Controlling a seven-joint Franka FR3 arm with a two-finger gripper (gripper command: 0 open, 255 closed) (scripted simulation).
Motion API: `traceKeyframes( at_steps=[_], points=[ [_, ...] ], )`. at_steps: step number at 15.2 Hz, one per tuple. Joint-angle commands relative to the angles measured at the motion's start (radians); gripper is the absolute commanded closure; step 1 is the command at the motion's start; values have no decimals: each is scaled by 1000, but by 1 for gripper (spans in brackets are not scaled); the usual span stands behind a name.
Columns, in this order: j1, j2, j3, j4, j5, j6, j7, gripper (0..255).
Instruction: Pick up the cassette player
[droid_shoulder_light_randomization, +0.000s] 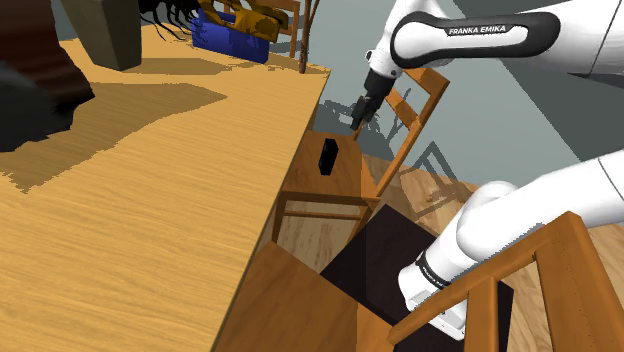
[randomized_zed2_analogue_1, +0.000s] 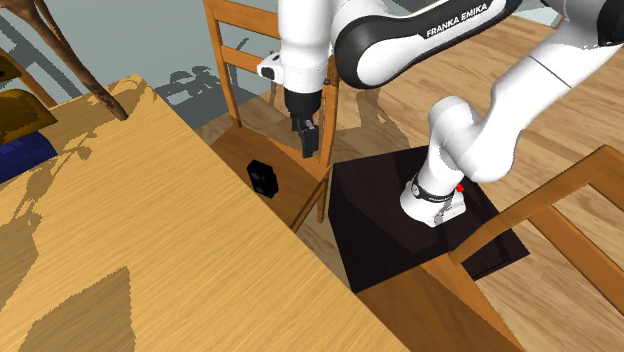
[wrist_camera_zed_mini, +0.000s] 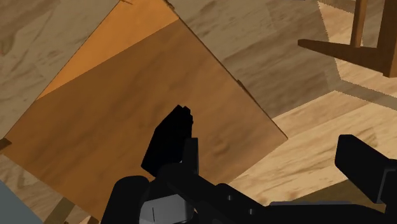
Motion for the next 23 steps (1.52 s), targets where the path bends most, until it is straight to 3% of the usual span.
traceKeyframes(
  at_steps=[1, 14, 23],
  points=[
    [-3, 48, -12, -18, -7, 68, -15, 0],
    [-22, 512, -94, 97, 27, 417, -158, 0],
    [-25, 587, -92, 67, 52, 520, -176, 0]
  ],
)
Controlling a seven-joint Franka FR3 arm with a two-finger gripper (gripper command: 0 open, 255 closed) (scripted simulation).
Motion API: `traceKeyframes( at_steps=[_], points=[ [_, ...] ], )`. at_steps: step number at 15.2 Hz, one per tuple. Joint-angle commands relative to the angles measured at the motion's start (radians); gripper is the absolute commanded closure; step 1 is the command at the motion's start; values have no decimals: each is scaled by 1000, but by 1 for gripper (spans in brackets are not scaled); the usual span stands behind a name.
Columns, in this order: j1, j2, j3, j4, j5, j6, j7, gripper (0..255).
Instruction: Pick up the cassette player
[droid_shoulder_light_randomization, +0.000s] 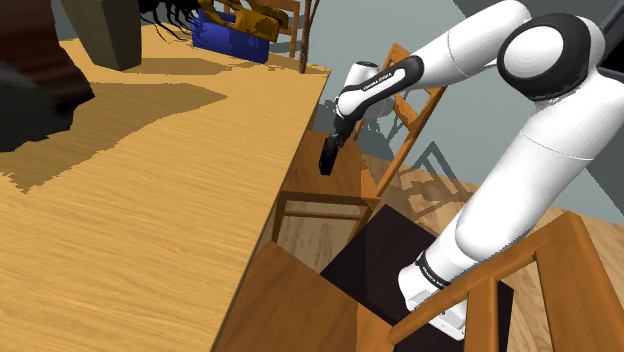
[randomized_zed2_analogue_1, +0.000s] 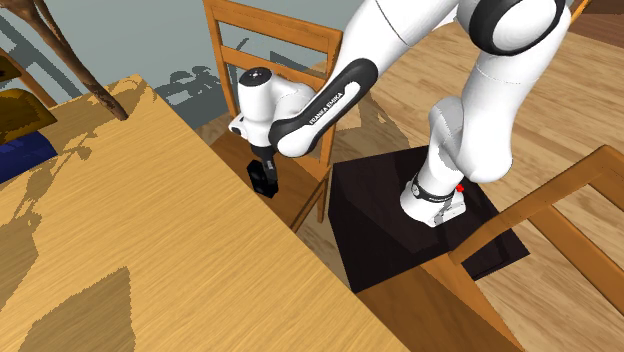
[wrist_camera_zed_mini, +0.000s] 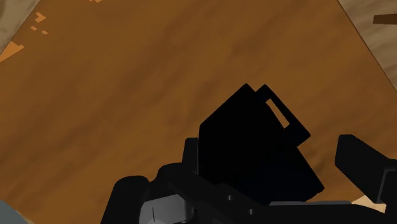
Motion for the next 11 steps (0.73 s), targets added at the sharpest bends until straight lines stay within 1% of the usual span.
traceKeyframes(
  at_steps=[1, 2, 11],
  points=[
    [0, 6, 1, 0, 2, 7, -1, 0],
    [0, 7, 1, 0, 3, 7, -1, 255],
    [0, 7, 1, 0, 2, 7, -1, 255]
  ],
)
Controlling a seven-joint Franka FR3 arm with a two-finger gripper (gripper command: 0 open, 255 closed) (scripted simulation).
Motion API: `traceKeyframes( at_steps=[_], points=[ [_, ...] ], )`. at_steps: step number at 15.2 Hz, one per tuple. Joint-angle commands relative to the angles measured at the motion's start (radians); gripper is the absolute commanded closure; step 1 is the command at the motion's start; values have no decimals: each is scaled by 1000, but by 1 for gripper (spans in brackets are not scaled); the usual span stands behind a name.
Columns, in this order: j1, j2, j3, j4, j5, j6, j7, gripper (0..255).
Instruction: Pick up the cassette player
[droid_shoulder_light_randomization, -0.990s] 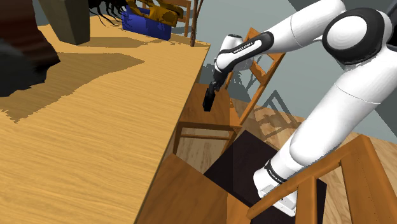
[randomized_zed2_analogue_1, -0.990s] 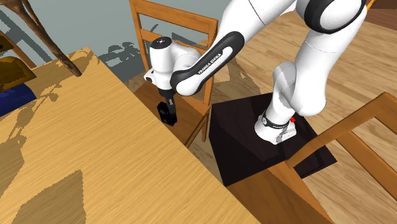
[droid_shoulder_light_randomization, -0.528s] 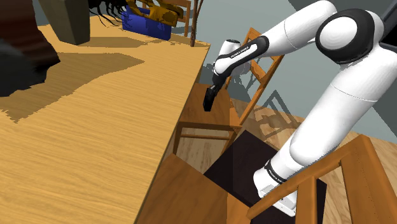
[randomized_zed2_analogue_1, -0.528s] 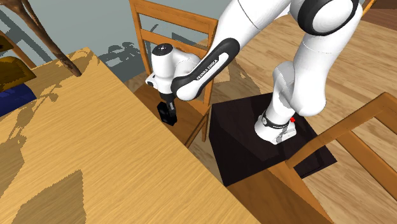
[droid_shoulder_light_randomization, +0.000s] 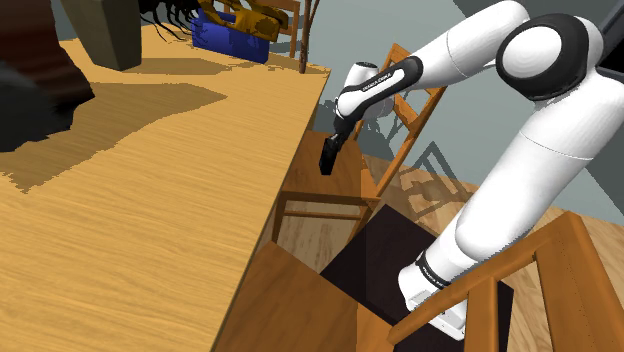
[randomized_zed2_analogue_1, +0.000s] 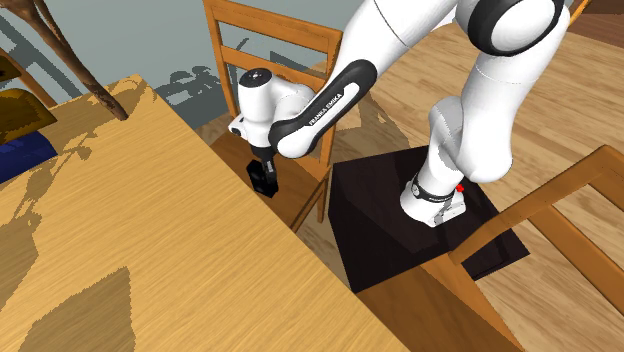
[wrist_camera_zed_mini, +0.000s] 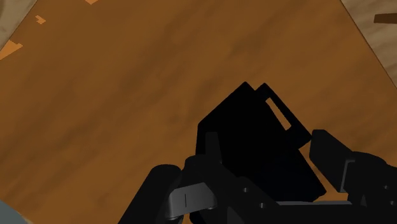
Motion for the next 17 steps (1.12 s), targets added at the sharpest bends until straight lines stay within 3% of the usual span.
traceKeyframes(
  at_steps=[1, 17],
  points=[
    [0, -9, -1, 3, -4, -14, 3, 255],
    [3, -133, -1, 74, -43, -204, 30, 255]
  ],
)
